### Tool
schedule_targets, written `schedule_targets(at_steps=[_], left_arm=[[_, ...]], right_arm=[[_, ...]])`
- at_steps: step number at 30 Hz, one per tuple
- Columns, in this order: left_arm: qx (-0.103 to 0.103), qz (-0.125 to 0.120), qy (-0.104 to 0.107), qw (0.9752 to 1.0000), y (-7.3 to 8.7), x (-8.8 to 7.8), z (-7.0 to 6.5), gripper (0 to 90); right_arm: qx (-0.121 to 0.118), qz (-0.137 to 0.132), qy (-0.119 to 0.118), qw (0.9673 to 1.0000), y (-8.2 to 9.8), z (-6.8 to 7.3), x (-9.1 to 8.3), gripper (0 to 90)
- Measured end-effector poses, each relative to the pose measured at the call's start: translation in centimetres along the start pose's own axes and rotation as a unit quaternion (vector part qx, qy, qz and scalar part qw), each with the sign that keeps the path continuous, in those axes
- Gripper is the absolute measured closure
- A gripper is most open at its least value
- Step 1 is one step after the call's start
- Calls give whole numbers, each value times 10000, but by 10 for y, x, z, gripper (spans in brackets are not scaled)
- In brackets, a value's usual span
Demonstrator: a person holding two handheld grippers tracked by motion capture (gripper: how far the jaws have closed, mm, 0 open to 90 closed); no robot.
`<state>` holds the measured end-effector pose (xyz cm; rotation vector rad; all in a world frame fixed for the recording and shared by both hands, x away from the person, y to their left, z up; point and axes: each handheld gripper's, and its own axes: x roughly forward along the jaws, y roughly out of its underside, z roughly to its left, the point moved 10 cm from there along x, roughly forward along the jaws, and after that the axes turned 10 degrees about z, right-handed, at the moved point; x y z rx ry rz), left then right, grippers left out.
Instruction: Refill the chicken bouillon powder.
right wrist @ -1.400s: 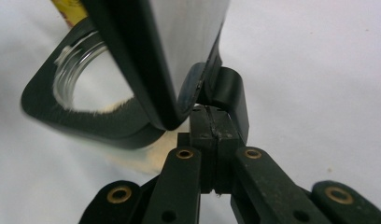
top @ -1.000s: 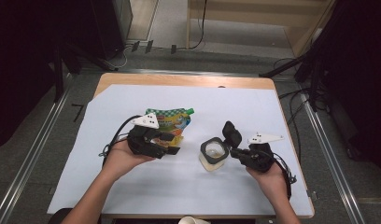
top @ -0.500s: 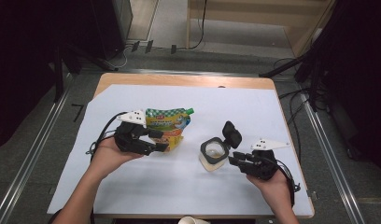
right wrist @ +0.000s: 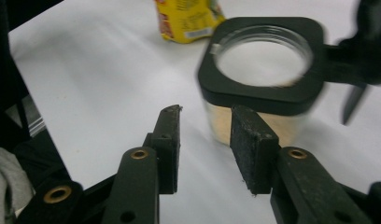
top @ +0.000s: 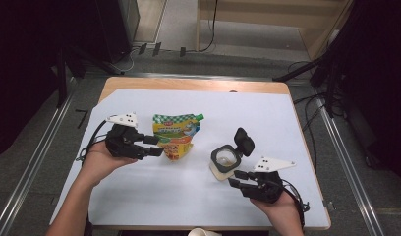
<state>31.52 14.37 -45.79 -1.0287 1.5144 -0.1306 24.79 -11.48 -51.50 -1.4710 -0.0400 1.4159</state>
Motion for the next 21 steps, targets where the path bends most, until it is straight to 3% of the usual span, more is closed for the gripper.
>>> schedule_targets(at_steps=[5,8,12,18,20,21], left_arm=[[-162,56,-74,9998,5,-7,8,523],[-150,65,-251,9996,8,-12,15,523],[-95,-102,-191,9997,4,-15,19,548],[109,-29,-44,9999,-7,-1,21,592],[128,11,-5,9999,-12,1,22,597],[25,139,25,9999,-14,2,24,593]], right_arm=[[-179,28,-136,9997,-6,16,8,619],[-228,39,-301,9993,-11,27,14,583],[-309,56,-371,9988,-17,37,22,577],[-477,189,-487,9975,-38,55,43,564],[-516,187,-469,9974,-42,57,45,563],[-561,176,-464,9972,-46,58,48,563]])
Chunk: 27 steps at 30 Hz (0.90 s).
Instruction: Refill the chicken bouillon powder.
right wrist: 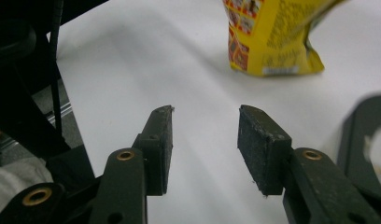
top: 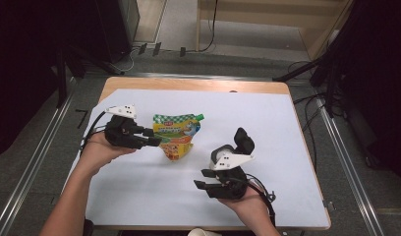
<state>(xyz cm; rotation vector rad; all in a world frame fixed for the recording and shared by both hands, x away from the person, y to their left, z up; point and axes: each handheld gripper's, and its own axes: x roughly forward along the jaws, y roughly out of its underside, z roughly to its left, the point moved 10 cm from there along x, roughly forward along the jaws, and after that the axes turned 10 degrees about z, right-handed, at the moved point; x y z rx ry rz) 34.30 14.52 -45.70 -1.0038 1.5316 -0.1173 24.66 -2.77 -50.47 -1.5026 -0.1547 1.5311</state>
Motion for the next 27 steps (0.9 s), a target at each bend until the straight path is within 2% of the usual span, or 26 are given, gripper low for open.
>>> schedule_targets(at_steps=[1,2,3,4,5,6,9,10,15,19,21,24,27], left_arm=[[-152,110,-19,9998,-4,1,6,566],[-152,110,-19,9998,-4,1,6,568],[-85,96,-108,9999,-7,1,8,575],[-28,36,-87,10000,-9,2,8,575],[82,-114,12,9999,-16,4,6,586],[82,-114,12,9999,-16,4,6,589],[436,-119,-113,9989,-20,13,1,629],[455,-74,-137,9988,-20,15,0,653],[230,-152,68,9996,-19,21,-1,764],[137,-175,-37,9997,-20,25,-1,857],[-29,-146,36,9999,-21,26,-2,872],[146,-187,-67,9997,-21,26,-3,896],[210,-156,-174,9995,-22,26,-5,900]], right_arm=[[-73,-32,8,10000,-10,0,7,560],[-73,-32,8,10000,-10,0,7,560],[-147,-76,-14,9999,-17,-1,15,557],[-147,-76,-14,9999,-17,-1,15,557],[-154,-41,-2,9999,-24,-3,24,569],[-154,-41,-2,9999,-24,-3,24,569],[-64,-58,-87,9999,-32,-4,36,573],[-78,-81,-70,9999,-35,-5,41,573],[-18,-101,-114,9999,-36,-6,54,547],[-160,-40,-18,9999,-29,-3,61,538],[-193,-19,-10,9998,-26,-3,63,538],[-263,2,32,9996,-22,-1,66,540],[-325,-63,82,9994,-19,-1,66,540]])
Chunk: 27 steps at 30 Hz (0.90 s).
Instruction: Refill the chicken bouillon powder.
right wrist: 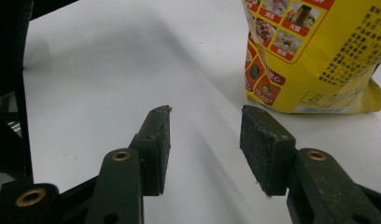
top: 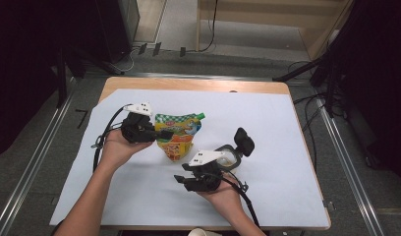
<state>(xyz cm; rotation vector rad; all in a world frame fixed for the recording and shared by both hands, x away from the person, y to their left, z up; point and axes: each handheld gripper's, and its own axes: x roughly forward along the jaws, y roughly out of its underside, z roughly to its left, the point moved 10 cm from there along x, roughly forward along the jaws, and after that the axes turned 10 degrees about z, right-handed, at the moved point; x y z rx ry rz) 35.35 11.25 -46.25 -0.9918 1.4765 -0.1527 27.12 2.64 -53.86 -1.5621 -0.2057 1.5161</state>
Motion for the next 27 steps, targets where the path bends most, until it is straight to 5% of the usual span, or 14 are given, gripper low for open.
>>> schedule_targets(at_steps=[6,27], left_arm=[[-259,-19,58,9996,-7,-4,-4,900],[-87,-238,444,9987,-19,-54,-47,900]], right_arm=[[42,-103,99,9999,3,-3,2,541],[551,-196,245,9980,3,-6,23,567]])
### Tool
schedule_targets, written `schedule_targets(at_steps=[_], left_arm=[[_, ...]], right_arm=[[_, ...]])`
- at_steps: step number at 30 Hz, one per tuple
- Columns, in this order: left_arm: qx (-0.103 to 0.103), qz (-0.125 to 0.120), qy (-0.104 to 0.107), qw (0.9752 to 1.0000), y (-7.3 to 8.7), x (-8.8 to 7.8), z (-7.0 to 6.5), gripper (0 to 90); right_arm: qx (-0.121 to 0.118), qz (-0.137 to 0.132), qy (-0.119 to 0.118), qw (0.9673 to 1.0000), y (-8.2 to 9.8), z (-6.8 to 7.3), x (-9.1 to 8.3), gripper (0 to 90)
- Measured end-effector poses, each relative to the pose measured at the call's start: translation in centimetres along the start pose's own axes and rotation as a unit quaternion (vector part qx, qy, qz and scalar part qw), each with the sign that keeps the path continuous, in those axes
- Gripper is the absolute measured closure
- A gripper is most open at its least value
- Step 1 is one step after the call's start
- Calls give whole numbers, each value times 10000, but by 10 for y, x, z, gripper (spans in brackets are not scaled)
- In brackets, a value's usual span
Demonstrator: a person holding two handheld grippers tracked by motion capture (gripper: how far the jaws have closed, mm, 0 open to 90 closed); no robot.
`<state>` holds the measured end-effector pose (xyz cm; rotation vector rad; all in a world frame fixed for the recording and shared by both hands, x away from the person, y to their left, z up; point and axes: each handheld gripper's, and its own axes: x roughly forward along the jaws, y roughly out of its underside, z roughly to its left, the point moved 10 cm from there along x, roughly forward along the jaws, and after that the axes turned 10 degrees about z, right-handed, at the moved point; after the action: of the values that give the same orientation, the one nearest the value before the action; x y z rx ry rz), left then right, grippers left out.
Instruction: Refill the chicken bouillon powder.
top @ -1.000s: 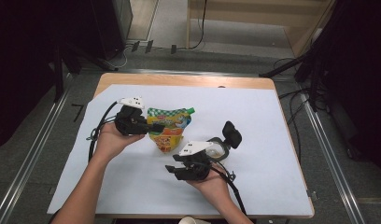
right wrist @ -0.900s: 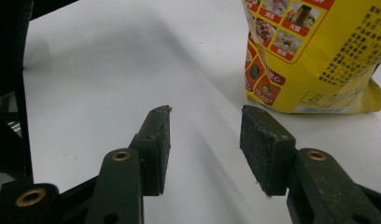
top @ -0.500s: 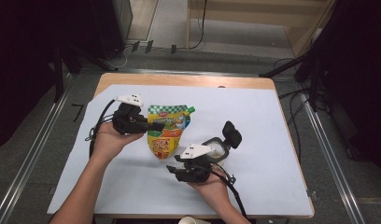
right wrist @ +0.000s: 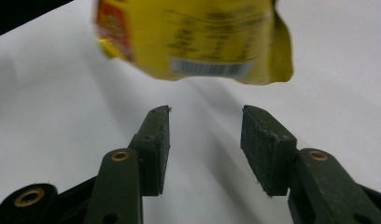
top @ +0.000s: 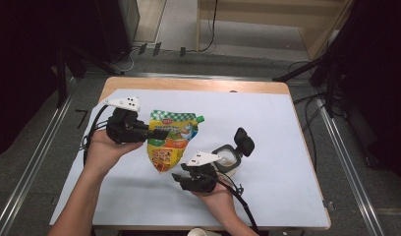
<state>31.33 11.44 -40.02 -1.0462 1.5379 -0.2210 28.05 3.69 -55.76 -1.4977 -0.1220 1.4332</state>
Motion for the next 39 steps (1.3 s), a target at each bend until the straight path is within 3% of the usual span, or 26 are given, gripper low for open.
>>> schedule_targets(at_steps=[3,6,15,19,22,24,27,35,37,39], left_arm=[[8,23,81,10000,-1,-1,-9,900],[52,-1,179,9998,-2,-4,-16,900],[72,-102,460,9989,-7,-14,-36,900],[58,-131,637,9979,-8,-12,-40,900],[5,-162,640,9978,-7,-11,-37,900],[-69,-152,558,9983,-6,-9,-32,900],[-221,-248,628,9975,-6,-7,-27,900],[-278,-346,352,9984,-8,0,-20,900],[-336,-335,326,9983,-8,6,-16,899],[-400,-310,279,9983,-7,11,-13,886]], right_arm=[[16,-155,185,9997,-1,-1,1,662],[8,-222,256,9994,-2,-2,2,696],[207,-300,234,9991,0,-8,10,797],[83,-471,195,9987,-4,-8,8,798],[-29,-481,186,9987,-4,-5,8,795],[-94,-563,47,9984,-5,0,6,790],[-315,-605,169,9975,-6,4,5,737],[-441,-561,188,9973,-7,9,0,673],[-478,-547,91,9973,-6,12,0,667],[-616,-553,136,9965,-6,15,0,658]])
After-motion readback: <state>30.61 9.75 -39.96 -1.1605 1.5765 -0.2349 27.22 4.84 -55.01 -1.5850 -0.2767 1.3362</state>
